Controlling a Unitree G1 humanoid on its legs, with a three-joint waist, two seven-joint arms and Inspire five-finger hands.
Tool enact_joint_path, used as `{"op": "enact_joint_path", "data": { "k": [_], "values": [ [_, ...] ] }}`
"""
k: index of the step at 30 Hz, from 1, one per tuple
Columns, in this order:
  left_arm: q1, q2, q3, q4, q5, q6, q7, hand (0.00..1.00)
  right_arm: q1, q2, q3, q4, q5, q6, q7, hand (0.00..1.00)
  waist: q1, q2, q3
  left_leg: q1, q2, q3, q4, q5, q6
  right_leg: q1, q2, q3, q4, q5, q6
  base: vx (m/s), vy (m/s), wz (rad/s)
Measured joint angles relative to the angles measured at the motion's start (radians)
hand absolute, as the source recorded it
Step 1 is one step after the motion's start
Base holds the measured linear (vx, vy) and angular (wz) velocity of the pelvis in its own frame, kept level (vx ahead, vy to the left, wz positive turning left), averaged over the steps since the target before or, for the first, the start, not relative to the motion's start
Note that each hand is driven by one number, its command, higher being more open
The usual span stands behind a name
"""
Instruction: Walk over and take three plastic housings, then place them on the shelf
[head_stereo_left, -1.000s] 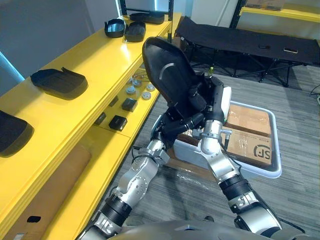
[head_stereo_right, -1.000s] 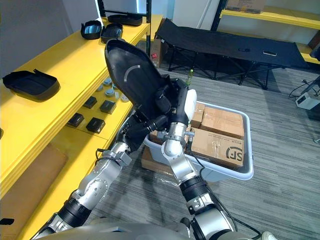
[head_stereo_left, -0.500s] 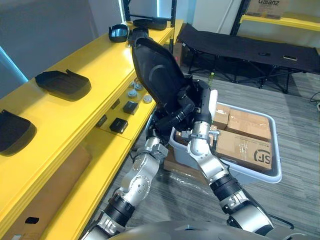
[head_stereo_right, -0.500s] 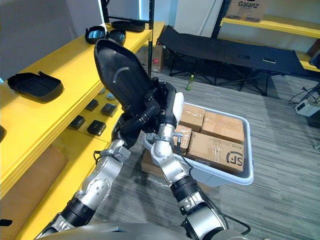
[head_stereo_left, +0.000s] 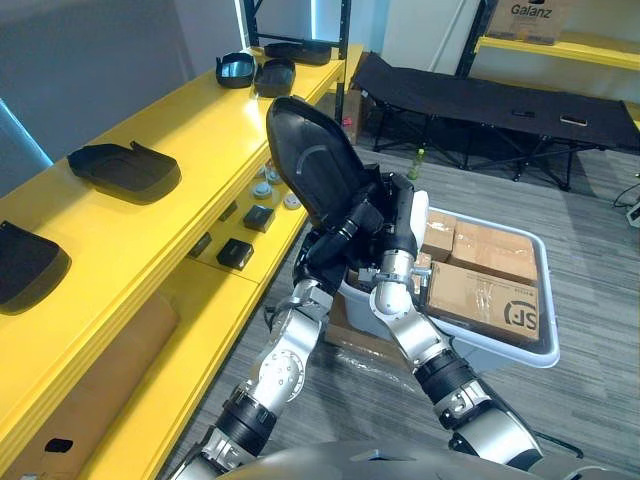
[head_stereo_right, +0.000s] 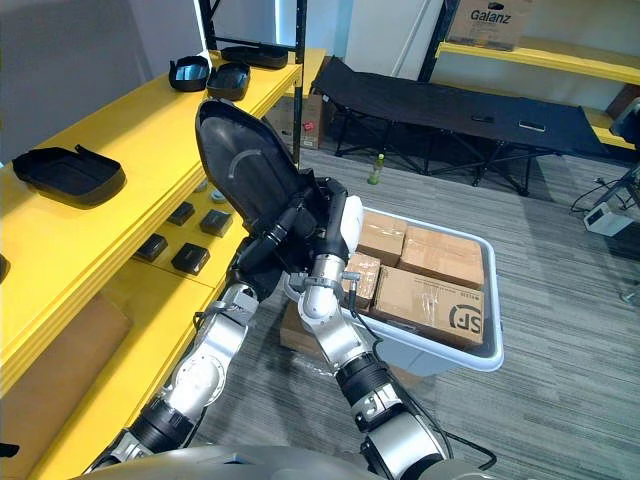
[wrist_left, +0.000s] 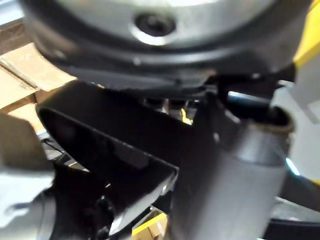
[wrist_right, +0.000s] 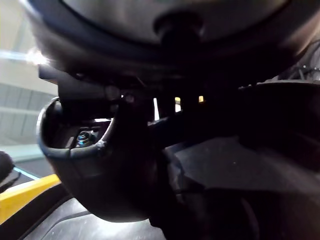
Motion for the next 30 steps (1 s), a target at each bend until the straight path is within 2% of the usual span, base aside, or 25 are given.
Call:
{"op": "enact_joint_path", "data": {
  "k": [3,9,14,20,21,24,27,30],
  "values": [
    [0.0,0.0,0.004,0.002,0.039,0.006,0.01,0.0,0.0,0.0,-0.001,0.007,0.0,0.0,-0.008,0.0,-0.001,0.0,0.0,0.001,0.0,0.0,0.0,0.0,0.0,0.0,0.0,0.0,0.0,0.0,0.0,0.0,0.0,0.0],
    [-0.001,-0.01,0.087,0.062,0.068,0.0,0.064,0.0,0.017,0.0,0.051,0.006,-0.002,-0.003,-0.002,0.0,-0.002,-0.004,-0.002,0.002,0.001,0.0,0.016,-0.01,0.001,0.008,0.0,0.001,0.0,0.0,0.0,0.0,0.0,0.01],
    [0.001,-0.009,0.067,0.066,0.068,-0.052,0.08,0.0,0.02,0.002,0.05,0.001,0.001,-0.009,0.014,0.0,0.005,-0.008,-0.005,0.001,0.001,-0.004,0.018,-0.011,0.0,0.014,0.0,-0.004,-0.004,0.0,0.0,0.0,0.0,0.02],
    [0.002,-0.011,0.035,0.066,0.108,-0.104,0.149,0.0,0.025,-0.003,0.051,0.002,0.042,-0.028,0.047,0.0,-0.002,-0.015,-0.009,-0.001,0.001,-0.001,0.018,-0.016,-0.001,0.014,0.001,-0.004,-0.013,0.0,0.0,0.0,0.0,0.0],
    [0.002,-0.012,0.035,0.066,0.123,-0.112,0.156,0.0,0.028,-0.003,0.052,0.002,0.043,-0.041,0.051,1.0,-0.001,-0.015,-0.009,-0.002,0.001,-0.001,0.018,-0.017,-0.001,0.014,0.001,-0.004,-0.014,0.0,0.0,0.0,0.0,0.0],
    [0.004,-0.015,0.041,0.066,0.163,-0.142,0.167,0.0,0.035,-0.003,0.06,0.002,0.044,-0.093,0.061,1.0,-0.001,-0.015,-0.009,-0.002,0.001,-0.001,0.019,-0.021,0.0,0.014,0.001,-0.005,-0.014,0.0,0.0,0.0,0.0,0.0],
    [0.007,-0.04,0.093,0.065,0.212,-0.178,0.184,0.0,0.063,-0.002,0.097,0.001,0.05,-0.163,0.089,1.0,-0.002,-0.015,-0.009,-0.006,0.001,-0.001,0.033,-0.031,0.001,0.014,0.001,-0.005,-0.014,0.0,0.0,0.01,0.022,-0.01],
    [0.007,-0.051,0.13,0.044,0.291,-0.212,0.239,0.0,0.093,0.004,0.15,-0.003,0.052,-0.192,0.087,1.0,-0.002,-0.015,-0.009,-0.013,0.001,-0.003,0.039,-0.036,0.001,0.014,0.001,-0.016,-0.013,0.0,0.0,0.0,0.019,0.04]
  ]
}}
